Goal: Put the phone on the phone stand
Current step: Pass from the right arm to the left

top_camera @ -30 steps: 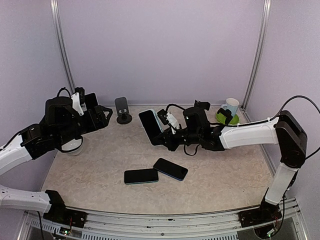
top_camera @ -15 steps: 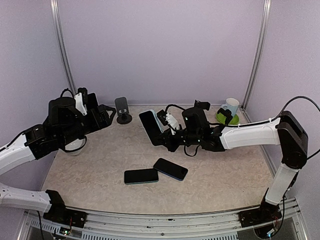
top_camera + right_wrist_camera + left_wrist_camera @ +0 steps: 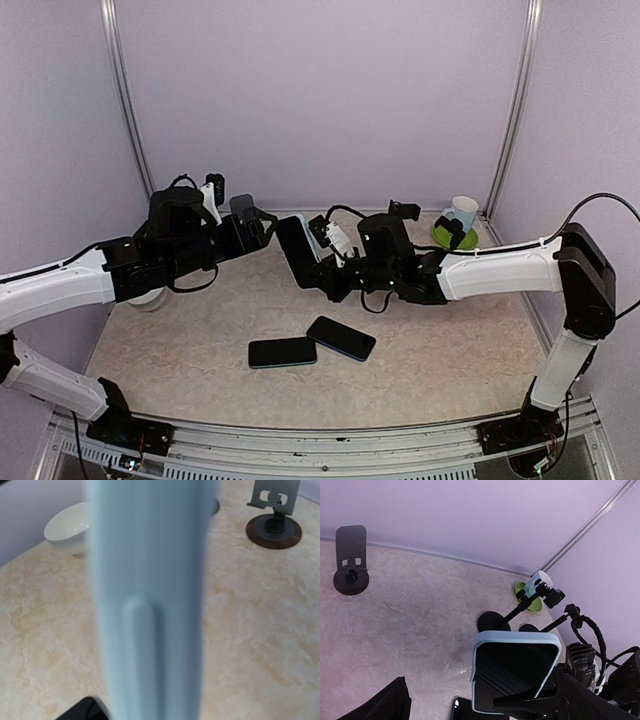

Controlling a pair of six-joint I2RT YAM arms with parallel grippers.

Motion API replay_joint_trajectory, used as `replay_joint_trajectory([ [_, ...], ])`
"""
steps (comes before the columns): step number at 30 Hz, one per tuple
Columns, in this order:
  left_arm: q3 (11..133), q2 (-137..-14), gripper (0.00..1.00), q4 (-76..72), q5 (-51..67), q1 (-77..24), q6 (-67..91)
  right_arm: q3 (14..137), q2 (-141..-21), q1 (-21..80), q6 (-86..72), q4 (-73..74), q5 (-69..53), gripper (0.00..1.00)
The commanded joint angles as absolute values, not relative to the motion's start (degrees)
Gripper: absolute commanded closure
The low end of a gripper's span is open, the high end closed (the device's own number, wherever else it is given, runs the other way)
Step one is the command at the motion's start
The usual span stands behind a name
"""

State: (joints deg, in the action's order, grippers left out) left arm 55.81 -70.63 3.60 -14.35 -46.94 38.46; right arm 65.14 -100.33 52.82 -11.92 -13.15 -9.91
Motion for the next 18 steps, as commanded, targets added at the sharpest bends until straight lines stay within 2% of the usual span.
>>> replay_joint_trajectory([
  [1,59.13,-73.42,0.01,-1.15,-10.0,-47.28,38.91,68.09,-98.15,53.66,-13.04,-16.53,-9.11,1.0],
  [18,62.05,-79.62,0.01,-2.12,-7.64,-46.78,38.94,67.91,-97.74,55.05,-12.93,-17.11,-10.63,1.0],
])
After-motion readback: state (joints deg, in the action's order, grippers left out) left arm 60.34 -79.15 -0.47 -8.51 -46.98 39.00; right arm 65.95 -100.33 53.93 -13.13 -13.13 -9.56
